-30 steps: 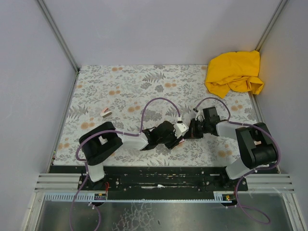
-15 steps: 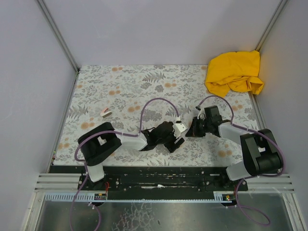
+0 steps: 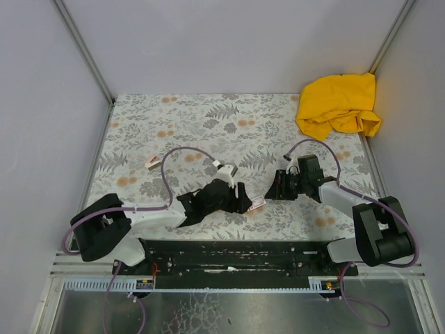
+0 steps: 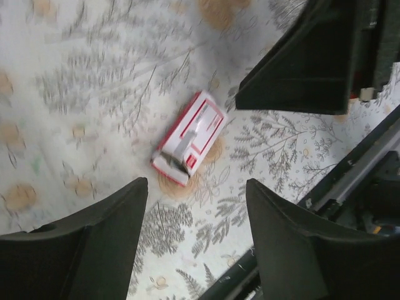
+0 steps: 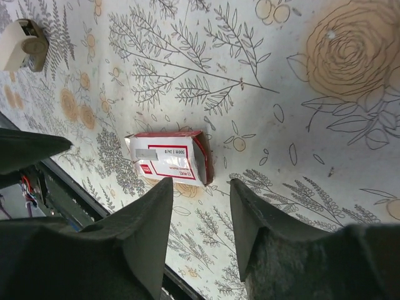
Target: Load the staples into the stapler
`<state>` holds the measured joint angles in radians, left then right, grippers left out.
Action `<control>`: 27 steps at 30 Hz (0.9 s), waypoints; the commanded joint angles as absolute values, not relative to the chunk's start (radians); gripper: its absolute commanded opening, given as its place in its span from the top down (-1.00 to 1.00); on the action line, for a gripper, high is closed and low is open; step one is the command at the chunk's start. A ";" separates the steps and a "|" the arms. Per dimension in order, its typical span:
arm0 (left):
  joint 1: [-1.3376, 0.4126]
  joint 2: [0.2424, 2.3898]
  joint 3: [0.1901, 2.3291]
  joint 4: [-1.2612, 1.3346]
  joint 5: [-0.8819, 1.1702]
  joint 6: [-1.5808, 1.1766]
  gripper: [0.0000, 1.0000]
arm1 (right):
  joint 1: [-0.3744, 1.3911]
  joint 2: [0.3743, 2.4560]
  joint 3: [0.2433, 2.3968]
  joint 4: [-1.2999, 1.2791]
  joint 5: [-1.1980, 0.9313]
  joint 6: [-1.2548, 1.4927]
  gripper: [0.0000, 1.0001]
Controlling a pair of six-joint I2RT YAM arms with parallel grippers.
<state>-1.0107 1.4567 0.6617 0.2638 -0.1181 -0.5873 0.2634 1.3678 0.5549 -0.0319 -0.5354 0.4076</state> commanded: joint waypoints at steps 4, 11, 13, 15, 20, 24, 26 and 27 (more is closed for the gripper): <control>-1.014 1.476 0.517 0.444 -0.104 -1.074 -0.13 | 0.285 1.408 0.528 0.056 -0.606 0.419 0.01; -1.014 1.544 0.508 0.456 -0.161 -1.126 0.10 | 0.286 1.398 0.515 0.072 -0.602 0.426 0.01; -1.015 1.563 0.513 0.456 -0.169 -1.127 0.15 | 0.285 1.395 0.513 0.072 -0.598 0.426 0.02; -1.015 1.579 0.523 0.456 -0.179 -1.126 0.19 | 0.286 1.393 0.510 0.074 -0.592 0.428 0.02; -1.016 1.620 0.551 0.445 -0.200 -1.121 0.33 | 0.286 1.394 0.503 0.077 -0.591 0.430 0.04; -1.015 1.649 0.571 0.438 -0.209 -1.115 0.38 | 0.286 1.390 0.498 0.076 -0.588 0.427 0.04; -1.013 1.661 0.575 0.442 -0.213 -1.115 0.40 | 0.285 1.388 0.496 0.075 -0.586 0.427 0.04; -1.013 1.667 0.577 0.442 -0.215 -1.114 0.41 | 0.285 1.388 0.494 0.076 -0.586 0.427 0.05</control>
